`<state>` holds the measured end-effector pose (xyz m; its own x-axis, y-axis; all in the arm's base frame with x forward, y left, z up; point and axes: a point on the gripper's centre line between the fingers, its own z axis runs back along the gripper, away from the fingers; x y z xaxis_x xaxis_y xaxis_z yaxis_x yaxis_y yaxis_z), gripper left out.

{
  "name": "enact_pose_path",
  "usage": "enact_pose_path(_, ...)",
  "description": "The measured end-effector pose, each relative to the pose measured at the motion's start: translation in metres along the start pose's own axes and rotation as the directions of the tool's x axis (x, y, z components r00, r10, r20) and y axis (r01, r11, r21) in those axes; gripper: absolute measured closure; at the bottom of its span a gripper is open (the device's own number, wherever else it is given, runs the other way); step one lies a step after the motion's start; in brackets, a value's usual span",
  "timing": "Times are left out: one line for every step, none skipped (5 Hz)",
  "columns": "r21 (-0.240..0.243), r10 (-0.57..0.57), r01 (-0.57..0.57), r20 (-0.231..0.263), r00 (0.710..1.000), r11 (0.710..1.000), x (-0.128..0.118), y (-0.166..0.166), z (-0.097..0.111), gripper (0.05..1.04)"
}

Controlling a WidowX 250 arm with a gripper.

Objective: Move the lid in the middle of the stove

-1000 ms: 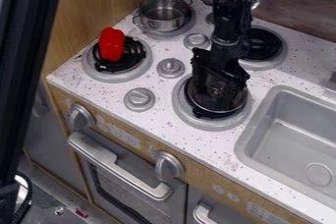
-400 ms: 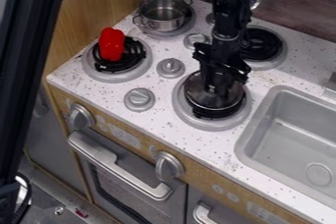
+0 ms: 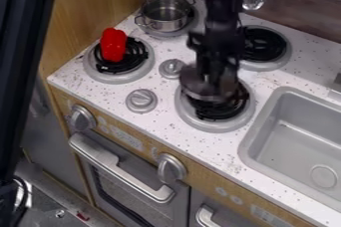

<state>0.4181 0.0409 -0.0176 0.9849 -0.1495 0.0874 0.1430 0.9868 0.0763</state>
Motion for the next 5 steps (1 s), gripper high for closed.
enact_pose_path(0.008, 0.024, -0.024, 0.086, 0.996, 1.0, 0.028, 0.03, 0.026, 0.815)
enact_pose_path(-0.004, 0.036, -0.036, 0.055, 0.998, 0.999, 0.039, 0.045, 0.006, 0.815)
enact_pose_path(-0.004, 0.053, -0.053, 0.04, 0.998, 0.999, 0.046, 0.057, -0.006, 0.815)
enact_pose_path(0.004, 0.056, -0.056, -0.008, 0.998, 0.998, 0.04, 0.064, -0.021, 0.815)
enact_pose_path(0.015, 0.06, -0.059, -0.035, 0.998, 0.998, 0.028, 0.07, -0.031, 0.815)
